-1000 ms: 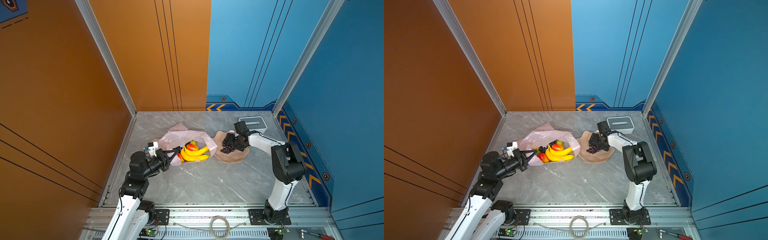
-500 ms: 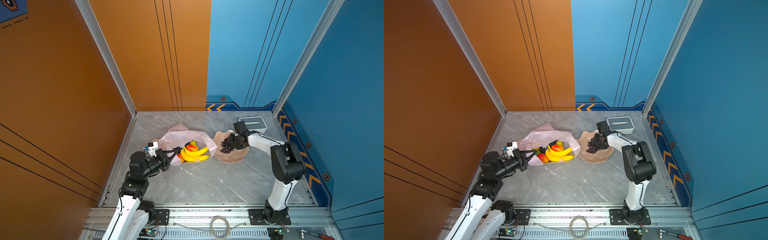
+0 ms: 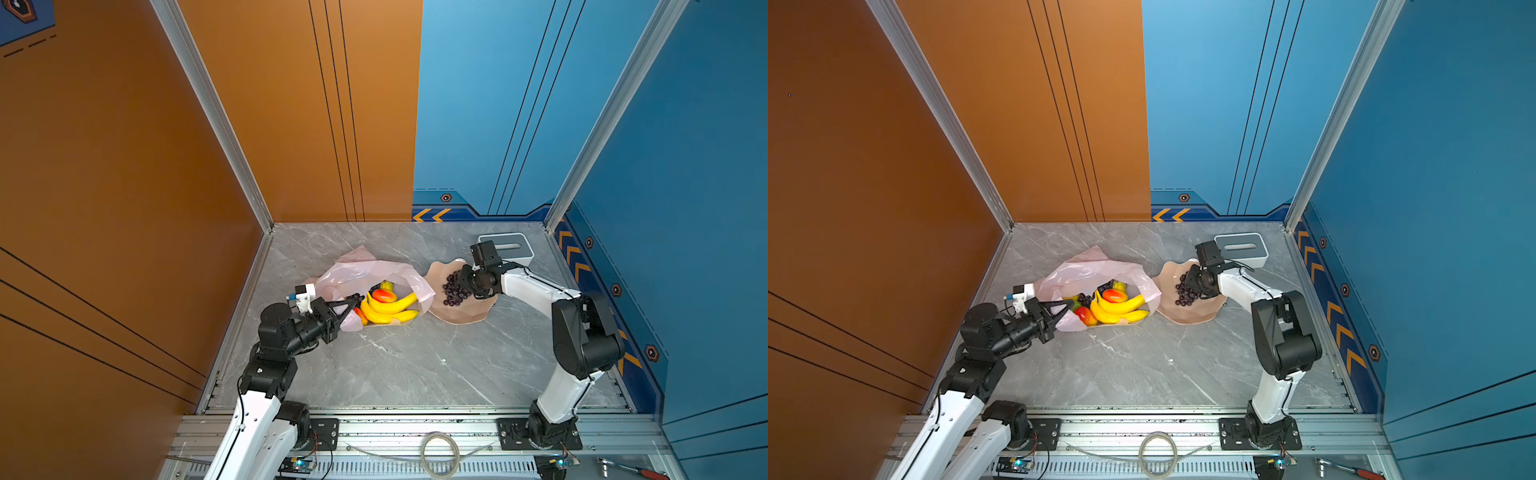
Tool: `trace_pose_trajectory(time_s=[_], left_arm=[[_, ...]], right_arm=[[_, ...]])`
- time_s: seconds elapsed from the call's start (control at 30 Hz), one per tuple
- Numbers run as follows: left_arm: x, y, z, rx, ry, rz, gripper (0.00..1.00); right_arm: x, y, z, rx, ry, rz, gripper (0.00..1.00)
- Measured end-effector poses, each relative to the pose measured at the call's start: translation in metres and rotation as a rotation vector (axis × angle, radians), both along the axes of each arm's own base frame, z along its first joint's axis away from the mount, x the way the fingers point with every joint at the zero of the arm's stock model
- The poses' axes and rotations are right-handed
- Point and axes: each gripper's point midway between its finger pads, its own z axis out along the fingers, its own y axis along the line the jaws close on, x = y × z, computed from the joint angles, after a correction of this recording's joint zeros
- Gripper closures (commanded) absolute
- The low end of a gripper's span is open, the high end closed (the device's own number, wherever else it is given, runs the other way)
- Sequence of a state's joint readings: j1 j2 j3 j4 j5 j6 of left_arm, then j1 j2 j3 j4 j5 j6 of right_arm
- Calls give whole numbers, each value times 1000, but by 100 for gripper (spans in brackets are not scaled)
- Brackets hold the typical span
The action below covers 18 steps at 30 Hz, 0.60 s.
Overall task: Place the fruits into the plastic bag
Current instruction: 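Lift the grapes off the plate with the right gripper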
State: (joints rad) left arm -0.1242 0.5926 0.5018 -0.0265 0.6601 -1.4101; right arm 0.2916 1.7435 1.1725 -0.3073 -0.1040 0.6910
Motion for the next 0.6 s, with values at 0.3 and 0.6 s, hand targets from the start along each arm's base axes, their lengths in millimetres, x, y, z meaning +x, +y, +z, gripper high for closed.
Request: trace_pose_trajectory(time_s=[0.3,0.6], left_arm=[[-1,0,1,-1,-5,0,100],[-2,0,2,-2,-10,0,100]], right_arm=[[5,-9,65,43,-172,-10,58],[-3,-12,110,92,-266,-5,59]])
